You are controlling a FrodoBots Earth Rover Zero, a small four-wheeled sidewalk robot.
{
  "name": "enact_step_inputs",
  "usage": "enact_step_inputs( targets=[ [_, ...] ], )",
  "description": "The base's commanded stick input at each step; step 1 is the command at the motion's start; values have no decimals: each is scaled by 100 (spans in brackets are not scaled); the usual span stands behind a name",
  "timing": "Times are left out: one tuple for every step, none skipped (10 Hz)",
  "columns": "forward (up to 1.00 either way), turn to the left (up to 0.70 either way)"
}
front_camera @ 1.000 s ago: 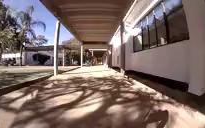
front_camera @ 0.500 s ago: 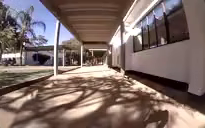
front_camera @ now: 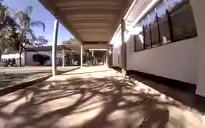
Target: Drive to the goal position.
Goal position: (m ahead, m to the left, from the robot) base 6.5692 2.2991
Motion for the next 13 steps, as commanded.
enact_step_inputs(
  targets=[
    [1,0],
    [11,0],
    [22,1],
    [91,1],
    [90,1],
    [90,1],
    [90,1],
    [90,1],
    [90,1],
    [89,1],
    [89,1],
    [89,33],
    [89,36]
  ],
)
